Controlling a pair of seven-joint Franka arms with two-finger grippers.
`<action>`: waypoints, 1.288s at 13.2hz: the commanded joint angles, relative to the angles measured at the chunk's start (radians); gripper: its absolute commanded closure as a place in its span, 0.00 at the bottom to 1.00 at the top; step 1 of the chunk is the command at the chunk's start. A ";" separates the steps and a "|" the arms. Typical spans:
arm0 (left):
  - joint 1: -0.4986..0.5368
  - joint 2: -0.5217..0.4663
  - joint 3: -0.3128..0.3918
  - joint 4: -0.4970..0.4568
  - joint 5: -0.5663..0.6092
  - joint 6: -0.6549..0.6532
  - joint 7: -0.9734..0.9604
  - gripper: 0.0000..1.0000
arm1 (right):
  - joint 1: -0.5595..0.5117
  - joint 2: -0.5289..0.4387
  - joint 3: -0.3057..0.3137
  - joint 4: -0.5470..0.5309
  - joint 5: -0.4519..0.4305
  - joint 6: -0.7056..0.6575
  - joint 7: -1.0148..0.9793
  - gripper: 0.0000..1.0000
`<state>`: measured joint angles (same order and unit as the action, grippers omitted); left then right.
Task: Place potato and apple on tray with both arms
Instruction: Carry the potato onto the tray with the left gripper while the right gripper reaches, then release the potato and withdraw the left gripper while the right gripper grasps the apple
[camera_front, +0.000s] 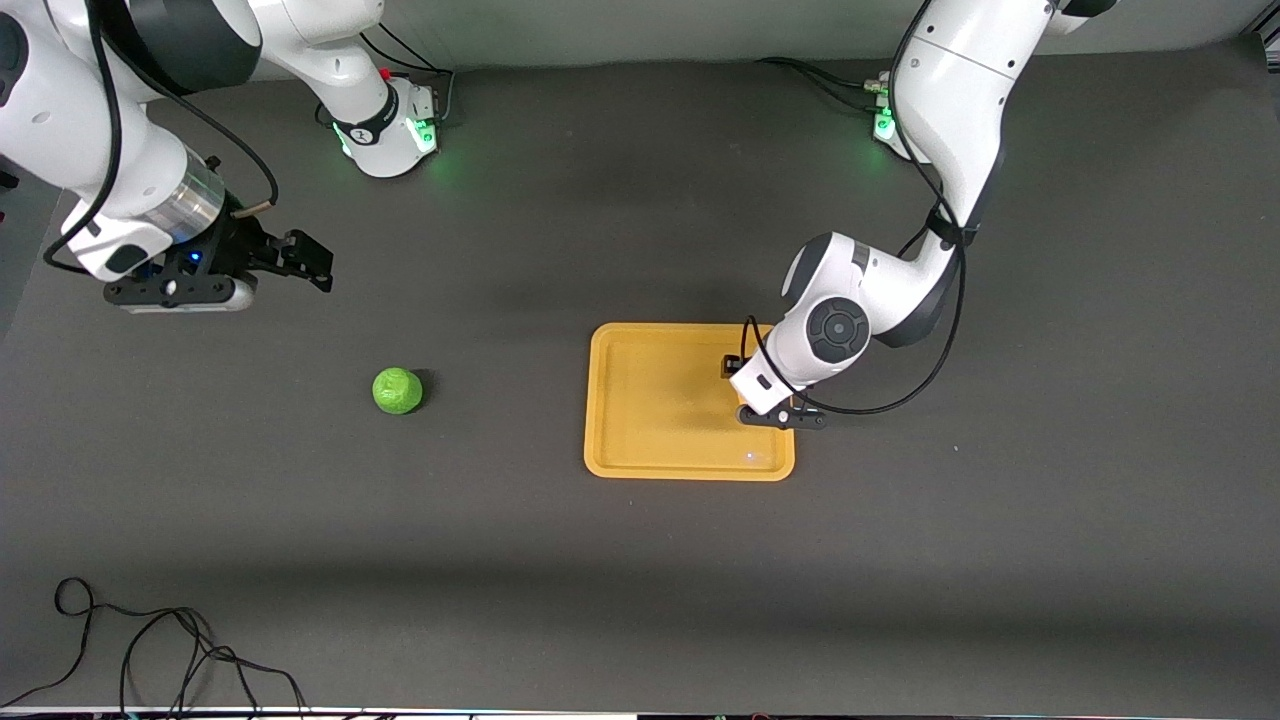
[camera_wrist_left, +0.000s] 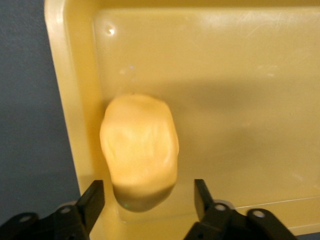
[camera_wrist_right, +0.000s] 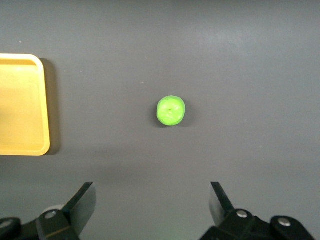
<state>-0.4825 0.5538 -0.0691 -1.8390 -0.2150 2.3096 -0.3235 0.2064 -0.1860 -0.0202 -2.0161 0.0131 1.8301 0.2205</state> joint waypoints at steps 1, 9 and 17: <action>-0.005 0.003 0.005 0.014 0.026 -0.001 -0.026 0.00 | 0.004 -0.049 -0.061 -0.145 0.001 0.150 -0.091 0.00; 0.057 -0.200 0.058 0.073 0.028 -0.216 -0.045 0.00 | 0.077 0.250 -0.083 -0.285 0.004 0.633 -0.086 0.00; 0.266 -0.483 0.080 0.141 0.272 -0.554 0.203 0.00 | 0.068 0.519 -0.084 -0.357 0.004 1.028 -0.090 0.00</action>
<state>-0.2735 0.1317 0.0132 -1.6772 0.0473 1.8033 -0.2559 0.2776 0.3091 -0.0987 -2.3788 0.0130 2.8319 0.1355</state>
